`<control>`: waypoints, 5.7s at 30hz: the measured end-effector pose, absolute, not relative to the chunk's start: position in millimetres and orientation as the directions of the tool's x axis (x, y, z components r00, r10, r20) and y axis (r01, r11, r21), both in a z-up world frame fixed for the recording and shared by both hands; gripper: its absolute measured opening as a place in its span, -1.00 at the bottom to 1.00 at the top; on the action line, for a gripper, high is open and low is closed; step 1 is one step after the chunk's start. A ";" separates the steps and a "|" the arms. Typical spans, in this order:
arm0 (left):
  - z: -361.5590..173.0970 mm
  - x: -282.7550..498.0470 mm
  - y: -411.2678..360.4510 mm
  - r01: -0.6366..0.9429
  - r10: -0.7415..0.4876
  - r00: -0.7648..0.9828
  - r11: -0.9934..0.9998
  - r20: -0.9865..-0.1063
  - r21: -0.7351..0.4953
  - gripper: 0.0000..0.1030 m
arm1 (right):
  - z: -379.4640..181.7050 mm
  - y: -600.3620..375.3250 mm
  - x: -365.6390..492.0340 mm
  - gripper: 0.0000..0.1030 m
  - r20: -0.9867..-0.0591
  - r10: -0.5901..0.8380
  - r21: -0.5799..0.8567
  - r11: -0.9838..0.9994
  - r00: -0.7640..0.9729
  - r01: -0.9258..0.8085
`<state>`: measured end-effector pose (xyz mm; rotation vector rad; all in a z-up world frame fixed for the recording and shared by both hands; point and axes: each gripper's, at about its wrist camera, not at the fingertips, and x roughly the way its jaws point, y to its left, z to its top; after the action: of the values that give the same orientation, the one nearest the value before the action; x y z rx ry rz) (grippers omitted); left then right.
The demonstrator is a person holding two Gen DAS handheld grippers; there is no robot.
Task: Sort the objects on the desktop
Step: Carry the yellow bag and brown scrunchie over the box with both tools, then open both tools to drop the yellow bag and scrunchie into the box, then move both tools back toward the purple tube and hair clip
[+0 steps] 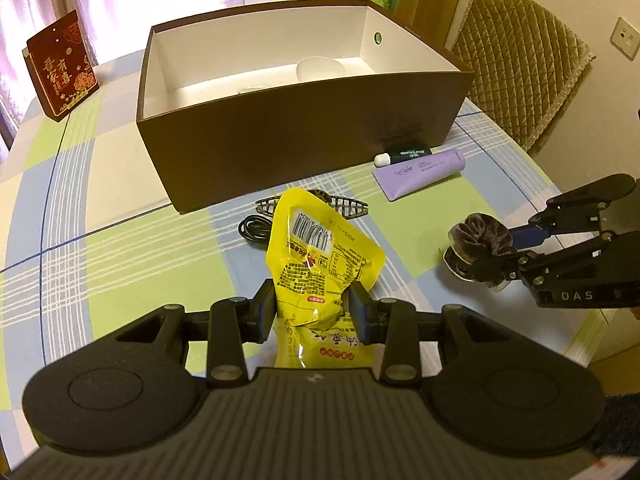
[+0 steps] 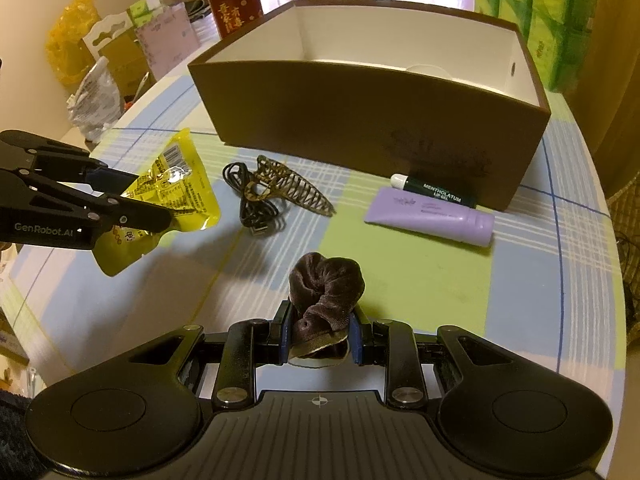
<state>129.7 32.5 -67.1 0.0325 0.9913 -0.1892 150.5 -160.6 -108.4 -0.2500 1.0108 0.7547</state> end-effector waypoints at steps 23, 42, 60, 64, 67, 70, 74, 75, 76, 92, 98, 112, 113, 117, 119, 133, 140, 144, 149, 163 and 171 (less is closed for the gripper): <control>-32.8 160.5 24.5 0.167 -0.159 0.604 0.983 -0.781 -0.072 -0.36 | -63.8 -172.2 196.9 -0.51 -0.769 0.523 0.167 0.720 0.368 -0.674; 11.3 262.3 44.8 0.167 -0.122 0.692 0.986 -0.711 -0.007 -0.35 | -4.0 -145.7 294.5 -0.51 -0.669 0.562 0.068 0.698 0.486 -0.713; -38.5 360.2 74.9 0.102 -0.002 0.600 0.992 -0.800 0.074 -0.34 | -55.5 -107.2 400.6 -0.51 -0.771 0.407 -0.026 0.748 0.490 -0.663; -46.8 375.0 78.1 0.100 0.019 0.586 0.990 -0.810 0.095 -0.34 | -61.4 -103.0 411.8 -0.51 -0.783 0.387 -0.054 0.737 0.487 -0.674; -50.9 383.9 78.7 0.105 0.022 0.582 0.989 -0.813 0.102 -0.34 | -63.8 -99.6 418.7 -0.51 -0.787 0.376 -0.074 0.729 0.489 -0.680; -56.0 392.8 78.1 0.110 0.026 0.577 0.988 -0.816 0.110 -0.33 | -67.3 -96.2 426.6 -0.51 -0.791 0.365 -0.091 0.723 0.491 -0.685; -64.4 404.5 75.8 0.118 0.038 0.572 0.985 -0.820 0.128 -0.30 | -73.1 -94.0 433.5 -0.51 -0.796 0.351 -0.112 0.715 0.493 -0.690; -66.9 408.1 75.0 0.120 0.045 0.571 0.983 -0.820 0.138 -0.28 | -74.3 -93.8 434.6 -0.51 -0.798 0.350 -0.114 0.713 0.491 -0.692; -69.2 411.0 74.2 0.119 0.053 0.569 0.982 -0.820 0.146 -0.26 | -75.4 -93.8 436.1 -0.51 -0.799 0.349 -0.115 0.711 0.490 -0.694; -79.7 423.3 71.0 0.147 0.078 0.605 0.967 -0.793 0.207 0.18 | -83.8 -92.9 445.2 -0.50 -0.796 0.346 -0.138 0.694 0.496 -0.706; -73.4 420.1 74.5 0.136 0.067 0.614 0.973 -0.787 0.188 0.32 | -83.5 -94.8 438.9 0.54 -0.753 0.359 -0.189 0.685 0.551 -0.704; -43.8 383.6 78.0 0.119 0.012 0.641 0.986 -0.767 0.115 0.85 | -62.6 -116.1 406.9 0.96 -0.744 0.439 -0.120 0.654 0.504 -0.747; -39.6 377.2 77.7 0.121 0.004 0.646 0.987 -0.763 0.107 0.85 | -59.7 -119.6 402.0 0.96 -0.741 0.446 -0.112 0.655 0.502 -0.748; -24.4 351.8 76.6 0.125 -0.025 0.662 0.989 -0.749 0.077 0.86 | -46.5 -136.0 382.6 0.96 -0.722 0.476 -0.068 0.673 0.502 -0.737; -16.5 337.5 76.5 0.127 -0.044 0.672 0.990 -0.739 0.056 0.87 | -39.5 -144.4 372.4 0.96 -0.709 0.490 -0.046 0.686 0.507 -0.726; 7.1 243.0 75.0 0.113 -0.099 0.699 0.993 -0.709 -0.027 0.91 | -0.4 -196.2 295.3 0.96 -0.615 0.545 0.041 0.743 0.569 -0.668; -6.0 208.1 65.0 0.084 -0.097 0.674 0.995 -0.732 -0.054 0.91 | -14.0 -206.5 258.6 0.96 -0.649 0.544 0.068 0.737 0.531 -0.672; -20.5 196.8 59.1 0.072 -0.088 0.646 0.996 -0.759 -0.054 0.91 | -33.6 -203.9 244.4 0.96 -0.688 0.542 0.096 0.727 0.482 -0.680; -33.4 189.0 55.4 0.057 -0.081 0.620 0.997 -0.781 -0.058 0.90 | -58.0 -199.5 234.0 0.96 -0.727 0.528 0.094 0.710 0.439 -0.698; -55.6 177.7 55.6 0.023 -0.044 0.574 0.999 -0.818 -0.038 0.90 | -122.1 -186.1 243.3 0.62 -0.775 0.512 -0.050 0.534 0.370 -0.844; -70.8 173.8 53.5 0.015 -0.044 0.537 0.999 -0.843 -0.043 0.90 | -141.4 -180.4 245.0 0.21 -0.782 0.499 -0.118 0.470 0.373 -0.875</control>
<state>173.8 53.5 -70.8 -0.0315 1.0037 -0.0356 245.0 -180.4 -141.4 -0.5829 0.7512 0.9463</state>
